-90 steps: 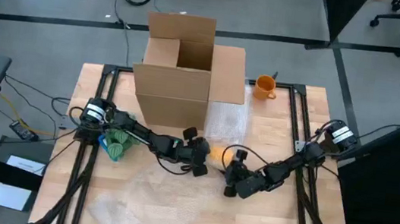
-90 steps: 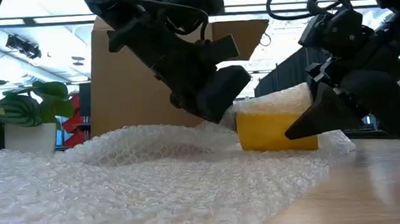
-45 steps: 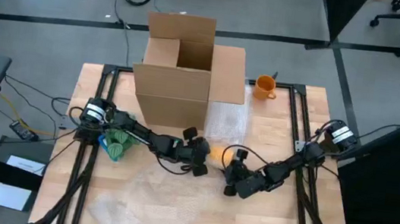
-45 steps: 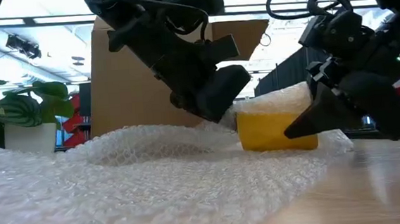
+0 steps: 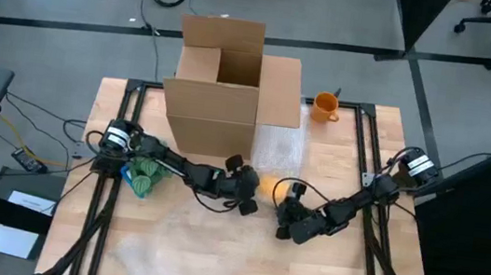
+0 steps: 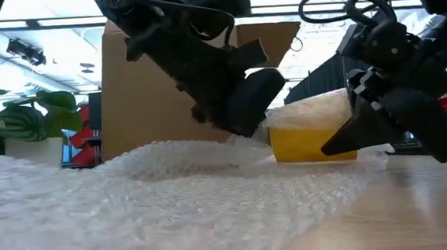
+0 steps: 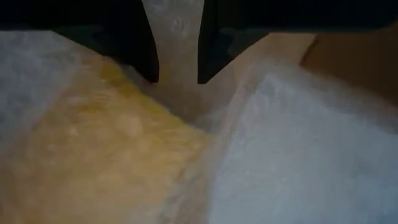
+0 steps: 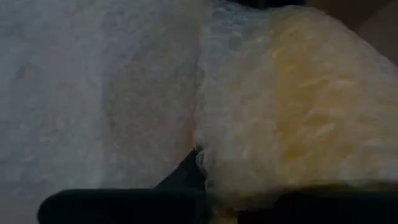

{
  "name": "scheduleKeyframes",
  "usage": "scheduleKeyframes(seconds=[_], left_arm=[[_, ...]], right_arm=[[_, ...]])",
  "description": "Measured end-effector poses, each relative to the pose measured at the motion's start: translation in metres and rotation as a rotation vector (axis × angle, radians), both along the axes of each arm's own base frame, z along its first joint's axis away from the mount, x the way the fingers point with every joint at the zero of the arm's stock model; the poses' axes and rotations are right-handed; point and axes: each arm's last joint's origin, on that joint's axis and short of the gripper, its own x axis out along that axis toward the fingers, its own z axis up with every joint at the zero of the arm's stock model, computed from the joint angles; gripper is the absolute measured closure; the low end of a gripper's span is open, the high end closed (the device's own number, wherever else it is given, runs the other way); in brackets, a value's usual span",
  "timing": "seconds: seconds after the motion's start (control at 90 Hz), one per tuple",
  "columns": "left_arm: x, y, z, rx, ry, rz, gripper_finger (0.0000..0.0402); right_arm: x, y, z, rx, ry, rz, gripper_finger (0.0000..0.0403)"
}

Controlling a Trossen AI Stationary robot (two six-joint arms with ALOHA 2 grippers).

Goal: Wrap mug
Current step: Wrap the yellow mug with the bubble wrap

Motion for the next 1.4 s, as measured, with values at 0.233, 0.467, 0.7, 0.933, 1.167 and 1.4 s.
scheduleKeyframes(seconds=[0.233,0.467,0.7,0.933,1.167,1.4], left_arm=[[-0.023,-0.006,0.036,0.09,0.162,0.001,0.0302],[-0.075,-0.025,0.102,0.152,0.155,0.045,0.0302],[-0.073,-0.052,0.072,0.089,0.031,-0.025,0.0302],[-0.081,-0.062,-0.019,-0.023,0.144,-0.112,0.0302],[-0.083,-0.067,-0.056,-0.127,0.061,-0.133,0.0302],[-0.082,-0.07,-0.051,-0.145,0.007,-0.168,0.0302]], right_arm=[[0.0,0.0,0.0,0.0,0.009,0.006,0.04],[0.001,-0.001,0.002,-0.037,-0.039,-0.046,0.0402],[0.006,-0.002,0.006,-0.008,-0.102,-0.067,0.0402],[0.005,-0.005,0.009,-0.076,-0.124,-0.115,0.0403],[0.006,-0.007,0.015,-0.108,-0.16,-0.154,0.0403],[0.012,-0.018,0.014,-0.222,-0.073,-0.12,0.0403]])
